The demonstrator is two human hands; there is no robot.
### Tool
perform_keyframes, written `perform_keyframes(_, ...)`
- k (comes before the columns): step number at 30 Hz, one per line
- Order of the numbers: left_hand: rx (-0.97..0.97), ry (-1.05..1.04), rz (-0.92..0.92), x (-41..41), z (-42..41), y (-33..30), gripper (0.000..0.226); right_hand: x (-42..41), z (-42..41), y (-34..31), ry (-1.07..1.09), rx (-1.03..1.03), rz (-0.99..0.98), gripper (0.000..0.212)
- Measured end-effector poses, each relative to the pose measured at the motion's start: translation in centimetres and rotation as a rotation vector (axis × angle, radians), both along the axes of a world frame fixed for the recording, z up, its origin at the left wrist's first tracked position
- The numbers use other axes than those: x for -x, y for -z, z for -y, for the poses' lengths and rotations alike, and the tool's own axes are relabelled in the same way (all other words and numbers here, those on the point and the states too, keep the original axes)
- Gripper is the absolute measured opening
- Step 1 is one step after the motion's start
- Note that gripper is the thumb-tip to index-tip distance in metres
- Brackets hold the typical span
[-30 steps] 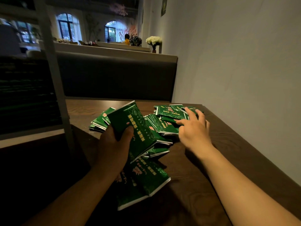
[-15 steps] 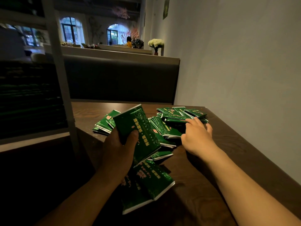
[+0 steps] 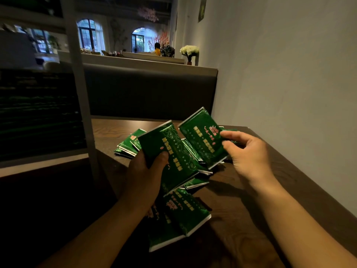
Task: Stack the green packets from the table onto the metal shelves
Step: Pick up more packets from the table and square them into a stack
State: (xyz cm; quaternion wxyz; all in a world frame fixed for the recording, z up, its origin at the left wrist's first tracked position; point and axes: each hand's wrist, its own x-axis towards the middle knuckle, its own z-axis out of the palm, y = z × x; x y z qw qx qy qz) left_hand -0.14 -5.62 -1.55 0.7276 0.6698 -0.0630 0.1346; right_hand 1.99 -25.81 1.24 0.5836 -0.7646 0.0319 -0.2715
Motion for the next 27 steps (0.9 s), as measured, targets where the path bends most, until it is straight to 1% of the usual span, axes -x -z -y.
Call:
perform_keyframes(1,0.029,0.012,-0.011,0.0,0.0,0.0,0.014,0.0,-0.4,0.2,-0.06,-0.125,-0.018,0.03)
perform_keyframes(2,0.052,0.028,-0.026,-0.1,0.0,0.0,0.014,0.1,-0.7,0.4,-0.11,-0.201,-0.042,0.032)
perform_keyframes(4,0.081,0.056,-0.071,-0.3,0.0,0.2,0.013,0.2,-1.4,0.9,-0.195,-0.261,-0.108,0.034)
perform_keyframes(7,0.157,0.084,-0.116,-0.6,0.1,0.6,0.015,0.2,-2.3,1.5,-0.339,-0.284,-0.194,0.034)
perform_keyframes(8,0.186,0.093,-0.117,-0.7,0.1,0.6,0.017,0.2,-2.6,1.8,-0.372,-0.241,-0.211,0.032)
perform_keyframes(10,0.215,0.096,-0.106,-0.8,0.1,0.6,0.019,0.2,-3.1,2.3,-0.387,-0.081,-0.228,0.029)
perform_keyframes(13,0.199,0.065,-0.048,-0.9,0.0,0.7,0.018,0.5,-3.9,3.1,-0.401,0.033,-0.218,0.025)
perform_keyframes(14,0.188,0.049,-0.024,-0.9,0.0,0.7,0.018,0.6,-4.0,3.1,-0.378,0.105,-0.191,0.026)
perform_keyframes(17,0.171,-0.004,0.045,-1.0,-0.2,0.6,0.02,0.3,-3.6,3.0,-0.218,0.419,-0.055,0.032)
perform_keyframes(19,0.177,-0.033,0.075,-1.1,-0.3,0.5,0.022,-0.5,-2.5,2.9,-0.101,0.552,-0.011,0.034)
perform_keyframes(20,0.175,-0.042,0.079,-1.2,-0.4,0.5,0.024,-1.0,-1.7,3.0,-0.034,0.632,-0.038,0.033)
perform_keyframes(23,0.165,-0.059,0.065,-1.3,-0.5,0.7,0.036,-2.6,1.3,3.6,0.132,0.879,-0.313,0.033)
perform_keyframes(25,0.165,-0.066,0.06,-1.2,-0.5,0.8,0.039,-3.1,2.5,4.0,0.155,0.929,-0.454,0.037)
perform_keyframes(27,0.163,-0.064,0.052,-1.1,-0.5,0.7,0.038,-3.5,3.0,4.2,0.128,0.928,-0.525,0.038)
